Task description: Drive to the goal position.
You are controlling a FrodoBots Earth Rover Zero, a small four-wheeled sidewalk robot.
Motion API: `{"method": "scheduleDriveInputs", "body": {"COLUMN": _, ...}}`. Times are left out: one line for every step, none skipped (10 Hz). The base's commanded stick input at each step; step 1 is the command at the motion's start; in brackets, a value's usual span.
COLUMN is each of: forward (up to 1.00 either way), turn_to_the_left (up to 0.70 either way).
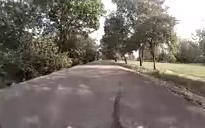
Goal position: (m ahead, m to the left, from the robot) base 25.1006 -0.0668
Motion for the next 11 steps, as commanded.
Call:
{"method": "scheduleDriveInputs", "body": {"forward": 0.70, "turn_to_the_left": 0.06}}
{"method": "scheduleDriveInputs", "body": {"forward": 0.70, "turn_to_the_left": 0.32}}
{"method": "scheduleDriveInputs", "body": {"forward": 0.70, "turn_to_the_left": 0.35}}
{"method": "scheduleDriveInputs", "body": {"forward": 0.70, "turn_to_the_left": 0.19}}
{"method": "scheduleDriveInputs", "body": {"forward": 0.70, "turn_to_the_left": 0.00}}
{"method": "scheduleDriveInputs", "body": {"forward": 0.70, "turn_to_the_left": 0.04}}
{"method": "scheduleDriveInputs", "body": {"forward": 0.70, "turn_to_the_left": 0.35}}
{"method": "scheduleDriveInputs", "body": {"forward": 0.70, "turn_to_the_left": 0.34}}
{"method": "scheduleDriveInputs", "body": {"forward": 0.70, "turn_to_the_left": 0.20}}
{"method": "scheduleDriveInputs", "body": {"forward": 0.70, "turn_to_the_left": 0.06}}
{"method": "scheduleDriveInputs", "body": {"forward": 0.70, "turn_to_the_left": 0.00}}
